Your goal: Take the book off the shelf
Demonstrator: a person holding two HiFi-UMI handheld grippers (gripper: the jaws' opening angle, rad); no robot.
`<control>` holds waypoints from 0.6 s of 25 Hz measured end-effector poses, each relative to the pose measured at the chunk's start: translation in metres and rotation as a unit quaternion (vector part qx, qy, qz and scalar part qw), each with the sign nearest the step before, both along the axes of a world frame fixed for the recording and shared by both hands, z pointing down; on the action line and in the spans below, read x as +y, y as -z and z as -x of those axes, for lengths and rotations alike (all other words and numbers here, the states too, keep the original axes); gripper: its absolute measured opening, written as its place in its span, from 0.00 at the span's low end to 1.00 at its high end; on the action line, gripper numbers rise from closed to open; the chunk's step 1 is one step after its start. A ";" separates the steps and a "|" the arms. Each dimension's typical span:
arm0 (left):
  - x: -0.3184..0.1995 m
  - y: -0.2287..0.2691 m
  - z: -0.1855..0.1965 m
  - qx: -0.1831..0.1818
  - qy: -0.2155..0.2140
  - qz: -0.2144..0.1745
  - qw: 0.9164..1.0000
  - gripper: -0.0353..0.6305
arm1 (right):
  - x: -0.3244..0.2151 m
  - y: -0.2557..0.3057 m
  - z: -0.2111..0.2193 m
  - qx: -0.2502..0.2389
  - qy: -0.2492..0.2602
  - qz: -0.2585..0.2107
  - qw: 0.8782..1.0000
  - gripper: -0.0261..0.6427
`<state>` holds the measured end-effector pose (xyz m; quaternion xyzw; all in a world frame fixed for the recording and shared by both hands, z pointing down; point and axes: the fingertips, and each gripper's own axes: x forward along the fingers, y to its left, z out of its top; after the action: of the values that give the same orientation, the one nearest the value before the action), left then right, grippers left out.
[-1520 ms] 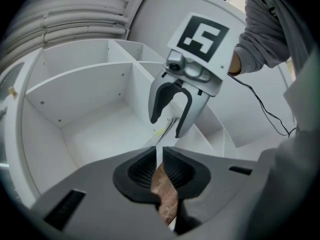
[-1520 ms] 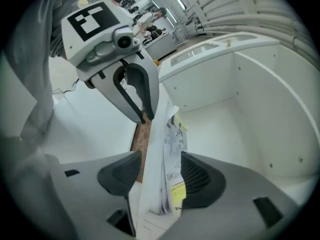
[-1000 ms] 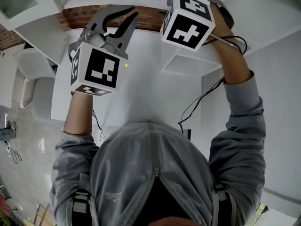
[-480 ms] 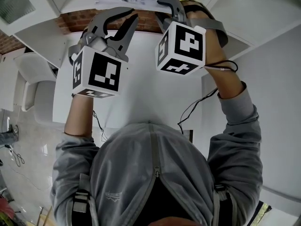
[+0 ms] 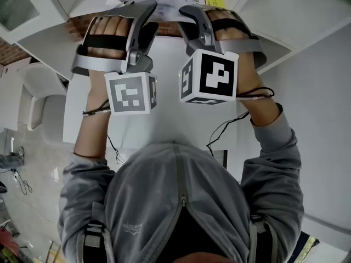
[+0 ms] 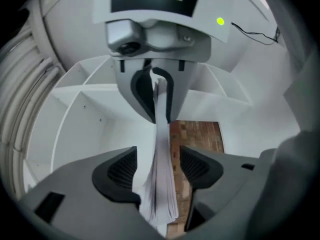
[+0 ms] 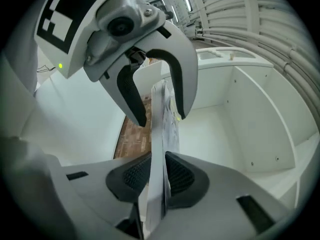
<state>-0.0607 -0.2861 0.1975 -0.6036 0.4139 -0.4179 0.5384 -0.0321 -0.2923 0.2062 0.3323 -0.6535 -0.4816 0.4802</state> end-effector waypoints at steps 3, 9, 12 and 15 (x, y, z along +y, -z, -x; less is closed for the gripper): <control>-0.002 -0.006 -0.002 -0.032 0.013 -0.001 0.999 0.46 | 0.011 0.000 0.000 -0.001 -0.001 0.002 1.000 0.18; -0.015 -0.012 0.010 -0.055 0.052 -0.023 0.997 0.46 | 0.032 -0.004 0.000 0.005 0.004 0.007 1.000 0.18; -0.012 -0.007 0.006 -0.052 0.046 -0.042 0.997 0.27 | 0.041 -0.005 -0.001 0.002 0.009 0.011 1.000 0.18; -0.011 -0.015 0.004 -0.051 0.047 -0.034 0.997 0.18 | 0.045 -0.011 -0.003 -0.002 0.015 0.011 1.000 0.19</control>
<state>-0.0645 -0.2969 0.2123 -0.5432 0.4277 -0.4584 0.5585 -0.0290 -0.2472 0.2174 0.3182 -0.6646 -0.4809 0.4753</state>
